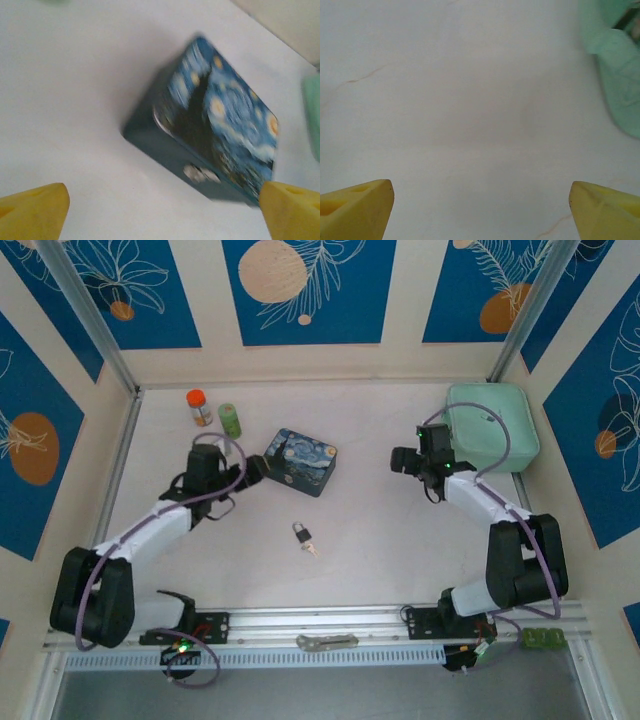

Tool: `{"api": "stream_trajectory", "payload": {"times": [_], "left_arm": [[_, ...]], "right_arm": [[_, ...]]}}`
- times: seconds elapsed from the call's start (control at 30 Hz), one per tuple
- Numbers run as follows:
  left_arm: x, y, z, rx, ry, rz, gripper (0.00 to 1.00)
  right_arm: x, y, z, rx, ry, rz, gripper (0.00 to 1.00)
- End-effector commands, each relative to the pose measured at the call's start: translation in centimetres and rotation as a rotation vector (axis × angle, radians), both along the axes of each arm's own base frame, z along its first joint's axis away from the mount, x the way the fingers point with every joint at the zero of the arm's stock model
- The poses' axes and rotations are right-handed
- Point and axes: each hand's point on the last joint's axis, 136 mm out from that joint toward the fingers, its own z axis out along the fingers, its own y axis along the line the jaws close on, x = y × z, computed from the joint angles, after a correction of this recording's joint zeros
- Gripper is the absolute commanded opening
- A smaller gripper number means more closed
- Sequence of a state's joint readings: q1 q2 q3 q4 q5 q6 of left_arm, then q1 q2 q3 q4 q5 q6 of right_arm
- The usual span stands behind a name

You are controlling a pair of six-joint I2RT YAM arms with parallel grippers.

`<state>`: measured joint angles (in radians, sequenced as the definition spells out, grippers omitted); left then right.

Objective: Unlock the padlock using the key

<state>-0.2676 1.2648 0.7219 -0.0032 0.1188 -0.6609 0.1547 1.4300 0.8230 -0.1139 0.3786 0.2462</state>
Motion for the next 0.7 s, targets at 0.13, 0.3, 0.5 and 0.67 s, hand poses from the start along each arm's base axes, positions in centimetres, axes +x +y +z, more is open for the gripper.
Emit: {"api": "stream_trajectory", "payload": {"times": [0.13, 0.3, 0.5, 0.67], "left_arm": [[2.0, 10.6, 2.4, 0.531, -0.086, 0.234, 0.99], [3.3, 13.4, 0.7, 0.699, -0.088, 0.272, 0.99], [3.7, 14.2, -1.7, 0.771, -0.147, 0.289, 0.99], [4.3, 14.1, -2.5, 0.826, -0.229, 0.268, 0.99]], "right_arm": [[0.9, -2.2, -0.7, -0.035, -0.213, 0.095, 0.91], [1.0, -3.4, -0.4, 0.056, -0.287, 0.087, 0.9], [1.1, -1.3, 0.4, 0.122, -0.341, 0.185, 0.99], [1.5, -1.4, -0.6, 0.112, -0.37, 0.161, 0.99]]}}
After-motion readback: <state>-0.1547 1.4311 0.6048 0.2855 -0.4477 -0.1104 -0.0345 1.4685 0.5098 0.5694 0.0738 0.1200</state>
